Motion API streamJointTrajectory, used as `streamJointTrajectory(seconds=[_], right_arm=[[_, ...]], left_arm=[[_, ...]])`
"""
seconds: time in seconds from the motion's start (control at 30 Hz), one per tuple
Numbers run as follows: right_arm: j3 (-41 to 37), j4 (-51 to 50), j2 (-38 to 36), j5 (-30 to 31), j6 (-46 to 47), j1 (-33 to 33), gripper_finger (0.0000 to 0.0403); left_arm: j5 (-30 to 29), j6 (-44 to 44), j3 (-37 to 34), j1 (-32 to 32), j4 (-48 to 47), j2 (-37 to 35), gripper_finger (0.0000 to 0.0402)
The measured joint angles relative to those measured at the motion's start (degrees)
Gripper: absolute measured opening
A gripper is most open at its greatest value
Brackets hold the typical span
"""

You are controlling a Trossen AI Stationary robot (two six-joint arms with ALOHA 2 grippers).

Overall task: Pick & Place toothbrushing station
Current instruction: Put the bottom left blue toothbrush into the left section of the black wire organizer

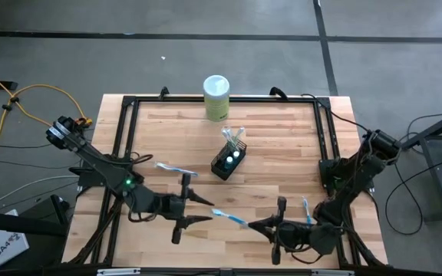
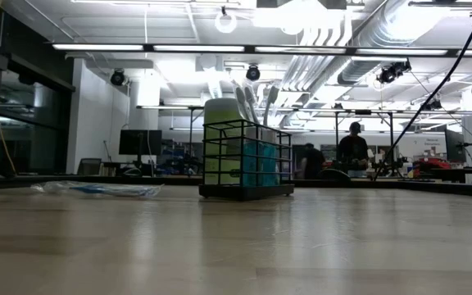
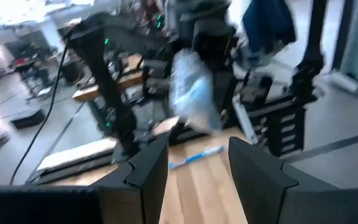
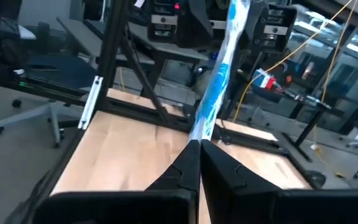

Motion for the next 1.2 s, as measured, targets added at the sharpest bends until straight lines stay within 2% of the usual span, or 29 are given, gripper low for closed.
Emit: streamJointTrajectory(seconds=[0.13,0.33,0.6,1.2], right_arm=[[0.0,2.7,0.0,-1.5,-3.6,-1.2,0.0003],[0.0,6.6,0.0,-4.3,-8.3,-2.5,0.0003],[0.0,7.6,0.0,-4.7,-10.4,-4.6,0.0003],[0.0,10.6,0.0,-3.7,-13.4,-5.1,0.0003]], left_arm=[[3.6,1.8,0.0,1.1,3.3,0.0,0.0161],[4.0,3.5,0.0,2.3,5.4,0.0,0.0161],[10.5,3.8,0.0,3.9,7.4,0.0,0.0161],[11.1,4.1,0.0,2.1,6.2,0.2,0.0161]])
